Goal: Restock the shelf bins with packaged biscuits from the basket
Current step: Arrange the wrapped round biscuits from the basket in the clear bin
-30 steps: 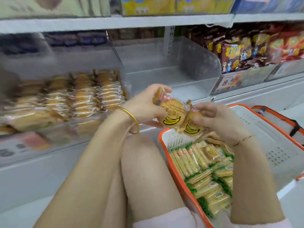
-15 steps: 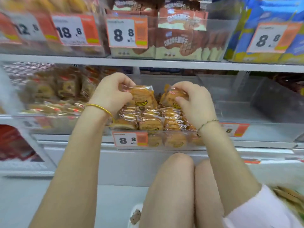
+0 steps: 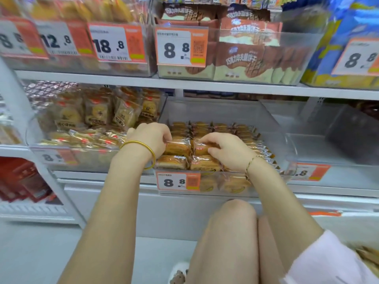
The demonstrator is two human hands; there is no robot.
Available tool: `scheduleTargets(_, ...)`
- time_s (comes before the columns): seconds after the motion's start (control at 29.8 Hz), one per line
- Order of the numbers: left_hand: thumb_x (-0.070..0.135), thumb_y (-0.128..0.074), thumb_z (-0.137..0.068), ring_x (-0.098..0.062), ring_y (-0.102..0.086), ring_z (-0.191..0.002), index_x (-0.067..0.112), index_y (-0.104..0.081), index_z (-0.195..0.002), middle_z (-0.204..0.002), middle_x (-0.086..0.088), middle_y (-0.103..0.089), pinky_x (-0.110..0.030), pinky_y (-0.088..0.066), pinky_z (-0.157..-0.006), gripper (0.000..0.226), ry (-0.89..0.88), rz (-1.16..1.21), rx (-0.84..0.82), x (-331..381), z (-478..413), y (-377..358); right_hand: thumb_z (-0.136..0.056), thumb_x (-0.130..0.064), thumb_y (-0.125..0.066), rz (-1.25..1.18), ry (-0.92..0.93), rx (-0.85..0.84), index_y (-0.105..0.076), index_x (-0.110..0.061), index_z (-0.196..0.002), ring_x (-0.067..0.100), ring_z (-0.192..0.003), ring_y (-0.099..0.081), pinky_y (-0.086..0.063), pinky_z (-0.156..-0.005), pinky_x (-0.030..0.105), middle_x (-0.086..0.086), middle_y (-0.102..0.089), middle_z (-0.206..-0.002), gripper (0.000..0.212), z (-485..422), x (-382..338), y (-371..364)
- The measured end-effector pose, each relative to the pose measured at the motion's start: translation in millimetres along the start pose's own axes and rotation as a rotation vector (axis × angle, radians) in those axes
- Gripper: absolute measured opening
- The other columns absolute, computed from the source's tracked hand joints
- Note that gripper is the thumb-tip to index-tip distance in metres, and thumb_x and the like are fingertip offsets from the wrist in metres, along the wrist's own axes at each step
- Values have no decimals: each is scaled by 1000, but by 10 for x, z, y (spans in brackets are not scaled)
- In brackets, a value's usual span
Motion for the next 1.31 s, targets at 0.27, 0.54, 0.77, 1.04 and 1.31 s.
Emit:
scheduleTargets(0.27, 13, -44, -96, -29, -35, -125, 35, -63, -116, -126, -5, -52, -42, -31, -102, 35, 5, -94, -66, 49, 37, -56, -99, -12, -31, 66, -3, -82, -52, -22, -131, 15, -106, -56, -47, -88, 28, 0, -54, -135, 40, -16, -80, -107)
scheduleTargets(0.54, 8, -39, -96, -30, -34, -127, 32, -57, -126, -131, -7, -51, -42, -30, -104, 43, -11, -40, -42, 99, 41, -44, -100, -11, -33, 20, -20, 21, -55, -18, -127, 12, -85, -60, -46, -73, 18, 3, -60, -123, 36, -15, -74, -8)
scheduleTargets(0.77, 13, -43, -95, -27, -37, -124, 31, -62, -121, -129, 1, -56, -41, -31, -101, 37, -127, 68, 100, 367, 123, 7, -98, -13, -40, -101, -8, 202, -54, -20, -128, 12, -105, -56, -40, -86, 19, 0, -57, -127, 34, 88, -7, 158)
scheduleTargets(1.04, 12, -49, -89, -24, -48, -111, 25, -70, -107, -114, 4, -64, -41, -39, -99, 30, -473, 299, 236, 1465, 454, -41, -90, 0, -47, -409, -97, 502, -62, -16, -116, 7, -100, -57, -42, -89, 12, -6, -62, -109, 34, 854, 658, 544)
scheduleTargets(1.31, 2, -53, -84, -22, -59, -95, 11, -72, -101, -97, -6, -67, -18, -34, -76, 27, -785, 425, -315, 3494, 789, -1607, -91, -3, -44, -438, -699, 505, -59, -12, -112, 27, -87, -66, -48, -71, 28, 6, -63, -96, 28, 2372, 2785, 185)
Point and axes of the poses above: each hand's wrist, its own z-axis away from the middle knuckle, its own y-axis out of the back of the hand, x = y × z, the point moved 7 cm from there along -z, towards the middle knuckle
